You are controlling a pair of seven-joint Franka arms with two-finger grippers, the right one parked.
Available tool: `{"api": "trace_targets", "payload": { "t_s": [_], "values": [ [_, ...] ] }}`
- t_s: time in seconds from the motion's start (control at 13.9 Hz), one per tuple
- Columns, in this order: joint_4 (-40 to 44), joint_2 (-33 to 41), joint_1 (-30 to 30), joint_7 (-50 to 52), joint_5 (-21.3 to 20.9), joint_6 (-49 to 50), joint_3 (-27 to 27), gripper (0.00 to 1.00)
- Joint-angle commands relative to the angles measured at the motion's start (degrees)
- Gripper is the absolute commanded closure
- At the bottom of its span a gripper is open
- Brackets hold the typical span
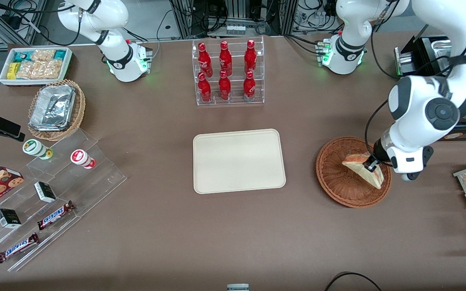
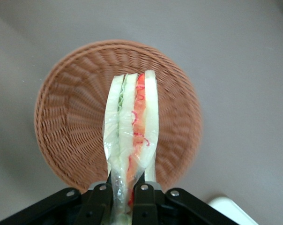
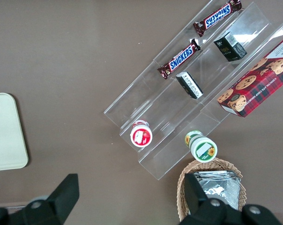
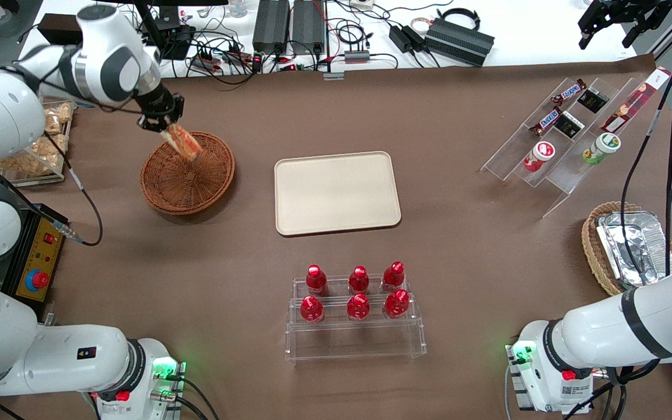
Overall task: Place sandwich from basket to tray
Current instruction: 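Lift the sandwich and carry it with the left gripper over the white tray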
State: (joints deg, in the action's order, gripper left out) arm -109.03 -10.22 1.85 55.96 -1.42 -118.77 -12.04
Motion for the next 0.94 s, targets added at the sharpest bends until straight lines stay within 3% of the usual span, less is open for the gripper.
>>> {"api": "trace_targets", "payload": {
  "t_s": [0.0, 0.29, 0.43, 0.86],
  "values": [
    [7.68, -5.33, -2.1, -0.15, -0.51, 3.11, -4.57, 1.0],
    [9.18, -8.23, -11.94, -0.06, -1.13, 3.19, -4.57, 1.0],
    [10.32, -10.43, -16.51, 0.55, -4.37, 2.76, -4.66, 1.0],
    [16.91, -20.88, -28.55, 3.01, -4.91, 1.71, -4.49, 1.0]
  ]
}}
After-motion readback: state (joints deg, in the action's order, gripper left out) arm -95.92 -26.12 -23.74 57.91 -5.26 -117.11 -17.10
